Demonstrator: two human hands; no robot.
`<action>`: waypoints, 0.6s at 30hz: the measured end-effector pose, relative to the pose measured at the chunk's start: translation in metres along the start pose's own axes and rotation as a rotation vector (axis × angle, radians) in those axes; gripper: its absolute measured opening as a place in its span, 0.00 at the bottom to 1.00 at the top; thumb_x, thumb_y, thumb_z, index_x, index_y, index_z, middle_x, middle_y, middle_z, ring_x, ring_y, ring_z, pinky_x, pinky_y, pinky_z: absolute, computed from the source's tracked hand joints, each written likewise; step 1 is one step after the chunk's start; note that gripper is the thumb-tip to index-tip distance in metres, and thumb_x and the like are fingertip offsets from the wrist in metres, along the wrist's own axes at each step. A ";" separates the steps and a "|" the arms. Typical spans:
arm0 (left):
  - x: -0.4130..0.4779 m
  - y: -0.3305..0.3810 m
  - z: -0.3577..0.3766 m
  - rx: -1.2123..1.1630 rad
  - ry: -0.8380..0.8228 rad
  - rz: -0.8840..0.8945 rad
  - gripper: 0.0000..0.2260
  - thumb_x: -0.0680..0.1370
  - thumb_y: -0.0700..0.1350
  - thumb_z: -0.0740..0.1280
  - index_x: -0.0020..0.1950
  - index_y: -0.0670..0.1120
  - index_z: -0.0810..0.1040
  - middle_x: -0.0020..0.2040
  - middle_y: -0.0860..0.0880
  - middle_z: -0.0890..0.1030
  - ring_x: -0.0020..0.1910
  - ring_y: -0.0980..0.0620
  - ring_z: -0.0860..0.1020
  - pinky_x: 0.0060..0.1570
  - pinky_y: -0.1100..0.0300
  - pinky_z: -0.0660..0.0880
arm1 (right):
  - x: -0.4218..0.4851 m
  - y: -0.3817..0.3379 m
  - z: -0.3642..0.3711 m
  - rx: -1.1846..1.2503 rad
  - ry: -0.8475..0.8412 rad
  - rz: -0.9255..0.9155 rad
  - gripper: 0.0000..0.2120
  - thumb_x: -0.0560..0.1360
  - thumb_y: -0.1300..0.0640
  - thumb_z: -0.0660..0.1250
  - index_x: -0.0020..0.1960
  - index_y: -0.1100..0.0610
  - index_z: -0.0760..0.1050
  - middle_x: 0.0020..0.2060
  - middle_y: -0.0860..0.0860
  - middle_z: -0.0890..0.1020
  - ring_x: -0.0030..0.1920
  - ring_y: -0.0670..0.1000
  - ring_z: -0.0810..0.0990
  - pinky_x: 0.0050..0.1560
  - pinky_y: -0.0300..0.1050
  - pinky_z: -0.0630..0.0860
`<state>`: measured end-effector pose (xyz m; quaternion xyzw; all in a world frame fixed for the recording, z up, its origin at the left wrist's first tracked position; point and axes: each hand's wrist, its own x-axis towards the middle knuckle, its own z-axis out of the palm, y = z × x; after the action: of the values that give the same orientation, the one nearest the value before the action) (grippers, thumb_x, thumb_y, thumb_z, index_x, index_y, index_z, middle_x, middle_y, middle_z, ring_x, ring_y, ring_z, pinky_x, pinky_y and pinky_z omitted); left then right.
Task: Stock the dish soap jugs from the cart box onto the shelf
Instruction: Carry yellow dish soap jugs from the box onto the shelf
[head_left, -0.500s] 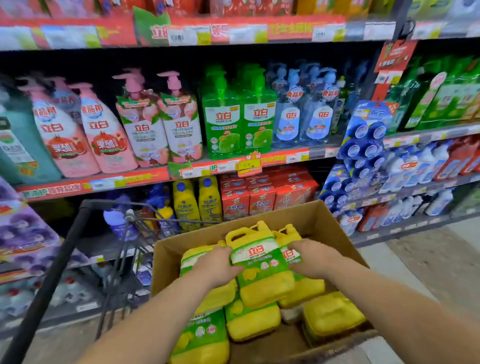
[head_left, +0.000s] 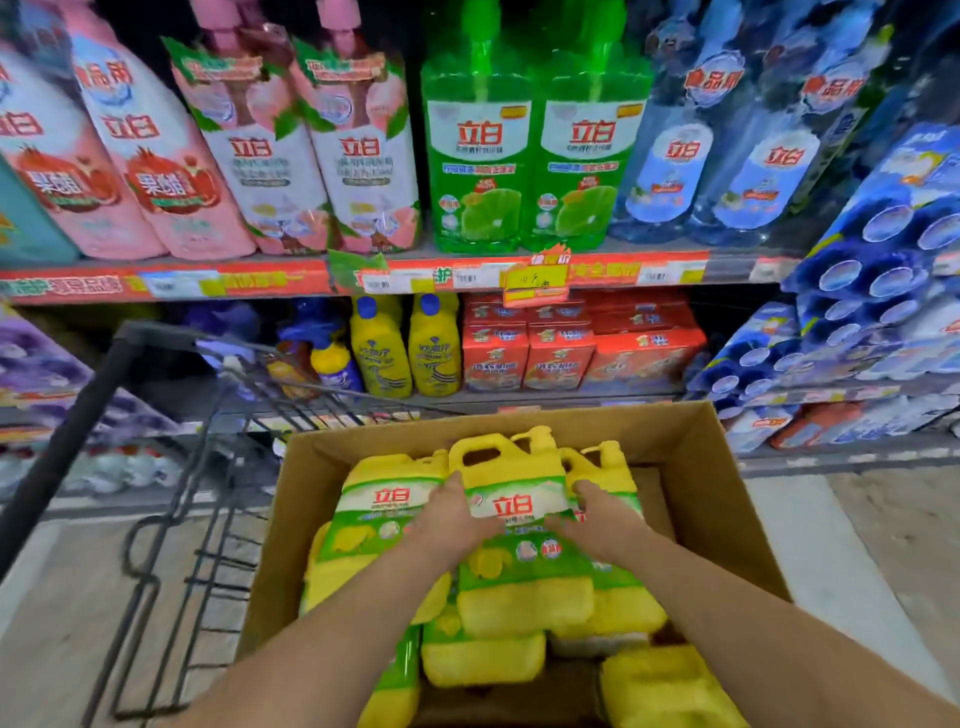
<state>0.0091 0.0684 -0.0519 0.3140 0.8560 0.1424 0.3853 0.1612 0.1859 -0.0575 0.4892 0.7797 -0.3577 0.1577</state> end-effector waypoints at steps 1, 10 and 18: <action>0.002 0.002 0.001 -0.010 0.007 -0.016 0.40 0.73 0.55 0.70 0.76 0.42 0.53 0.73 0.42 0.65 0.70 0.43 0.66 0.66 0.53 0.65 | 0.004 0.000 0.003 0.057 -0.008 0.016 0.32 0.71 0.40 0.68 0.66 0.58 0.66 0.62 0.56 0.76 0.59 0.57 0.76 0.49 0.46 0.72; 0.018 0.006 0.015 0.249 0.082 -0.047 0.30 0.71 0.54 0.70 0.68 0.44 0.63 0.59 0.43 0.76 0.59 0.43 0.74 0.55 0.48 0.75 | 0.023 0.004 0.022 0.344 -0.043 0.093 0.34 0.64 0.38 0.74 0.61 0.57 0.70 0.60 0.53 0.78 0.60 0.54 0.77 0.53 0.46 0.74; 0.015 0.007 0.036 0.076 0.105 -0.003 0.41 0.72 0.50 0.71 0.77 0.52 0.49 0.71 0.49 0.68 0.66 0.47 0.71 0.61 0.52 0.71 | 0.021 0.019 0.019 0.655 -0.021 0.196 0.31 0.60 0.50 0.80 0.59 0.58 0.75 0.55 0.55 0.82 0.52 0.55 0.81 0.54 0.51 0.78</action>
<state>0.0308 0.0836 -0.0810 0.3194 0.8802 0.1257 0.3277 0.1660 0.1906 -0.0909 0.5828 0.5710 -0.5772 0.0337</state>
